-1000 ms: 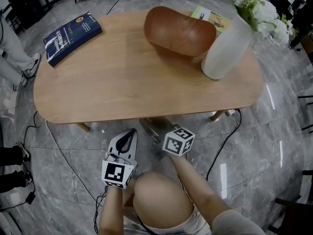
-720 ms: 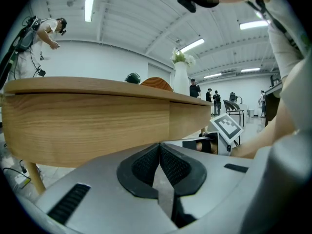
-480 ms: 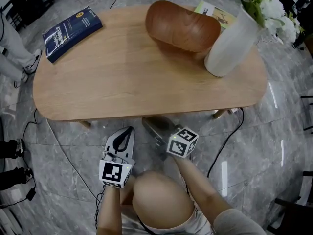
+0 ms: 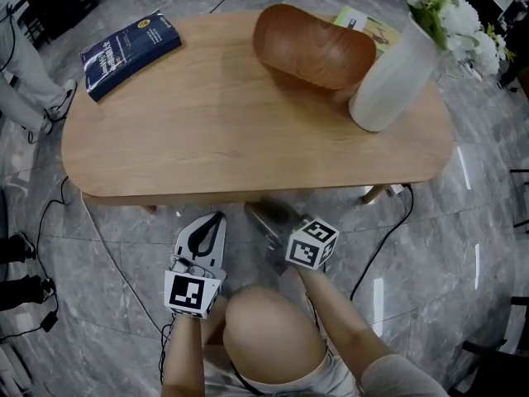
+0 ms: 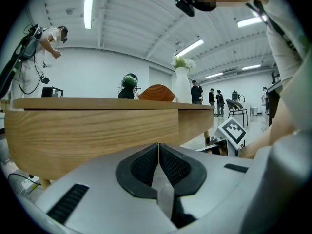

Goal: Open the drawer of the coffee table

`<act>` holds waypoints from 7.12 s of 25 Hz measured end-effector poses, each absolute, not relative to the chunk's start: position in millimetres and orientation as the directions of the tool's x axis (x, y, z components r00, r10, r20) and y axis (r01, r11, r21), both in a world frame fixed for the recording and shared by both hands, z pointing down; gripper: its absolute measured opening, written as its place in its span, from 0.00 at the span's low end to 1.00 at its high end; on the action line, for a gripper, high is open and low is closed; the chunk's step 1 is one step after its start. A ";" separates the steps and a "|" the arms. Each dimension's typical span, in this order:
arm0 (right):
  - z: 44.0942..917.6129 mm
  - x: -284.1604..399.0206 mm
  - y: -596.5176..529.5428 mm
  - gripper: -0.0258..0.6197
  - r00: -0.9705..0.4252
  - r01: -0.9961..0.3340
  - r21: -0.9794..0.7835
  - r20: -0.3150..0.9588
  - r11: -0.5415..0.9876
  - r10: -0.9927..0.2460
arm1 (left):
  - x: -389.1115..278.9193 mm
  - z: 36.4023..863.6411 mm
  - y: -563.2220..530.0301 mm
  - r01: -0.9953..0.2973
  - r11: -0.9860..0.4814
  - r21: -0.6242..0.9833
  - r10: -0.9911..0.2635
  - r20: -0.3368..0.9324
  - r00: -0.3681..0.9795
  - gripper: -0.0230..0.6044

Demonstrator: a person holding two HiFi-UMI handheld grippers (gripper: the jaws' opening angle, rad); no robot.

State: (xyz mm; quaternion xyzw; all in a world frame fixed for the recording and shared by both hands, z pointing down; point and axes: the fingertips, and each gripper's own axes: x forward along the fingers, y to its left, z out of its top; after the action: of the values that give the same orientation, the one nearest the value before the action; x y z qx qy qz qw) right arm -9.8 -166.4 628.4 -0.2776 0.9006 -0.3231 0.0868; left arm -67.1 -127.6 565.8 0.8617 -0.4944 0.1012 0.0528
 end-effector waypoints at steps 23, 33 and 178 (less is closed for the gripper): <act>632.8 -8.6 -136.5 0.16 -0.859 -0.470 -0.533 0.094 0.703 -0.503 | -89.5 514.3 -113.2 -0.778 -0.587 -0.222 -0.790 0.366 0.492 0.20; 634.6 -8.5 -135.1 0.15 -0.853 -0.513 -0.429 0.155 0.744 -0.499 | -108.1 515.3 -116.6 -0.507 -0.648 -0.569 -0.752 0.584 0.305 0.30; 554.1 -1.3 -39.4 0.19 -0.807 -0.447 0.044 0.411 0.893 -0.424 | -95.7 541.3 -30.5 -0.389 -0.796 -0.464 -0.601 0.684 0.413 0.23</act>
State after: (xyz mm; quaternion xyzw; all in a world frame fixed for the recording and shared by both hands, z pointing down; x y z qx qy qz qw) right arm -1.3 -39.4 554.1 -0.2291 0.9502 -0.0273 -0.2096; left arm -95.7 -30.5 541.3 0.8324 -0.2972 0.4528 -0.1171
